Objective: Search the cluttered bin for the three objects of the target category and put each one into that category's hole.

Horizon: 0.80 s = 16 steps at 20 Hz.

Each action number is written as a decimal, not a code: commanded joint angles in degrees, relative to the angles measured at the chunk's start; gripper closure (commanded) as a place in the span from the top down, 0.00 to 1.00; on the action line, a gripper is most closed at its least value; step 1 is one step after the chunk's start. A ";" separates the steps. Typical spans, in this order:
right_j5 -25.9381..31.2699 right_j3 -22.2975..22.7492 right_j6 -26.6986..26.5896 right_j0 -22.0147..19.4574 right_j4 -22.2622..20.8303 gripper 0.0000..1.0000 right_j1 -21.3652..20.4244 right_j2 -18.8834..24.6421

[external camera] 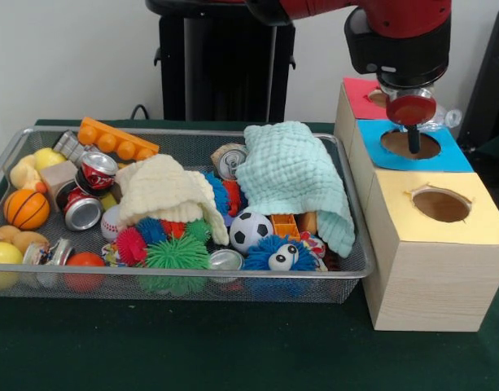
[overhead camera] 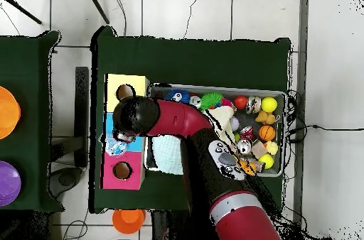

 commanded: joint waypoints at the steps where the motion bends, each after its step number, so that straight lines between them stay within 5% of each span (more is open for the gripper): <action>1: 4.90 0.77 13.01 -0.15 -1.51 1.00 1.62 -1.71; 16: 5.41 2.12 14.08 0.14 -1.08 1.00 2.65 -2.13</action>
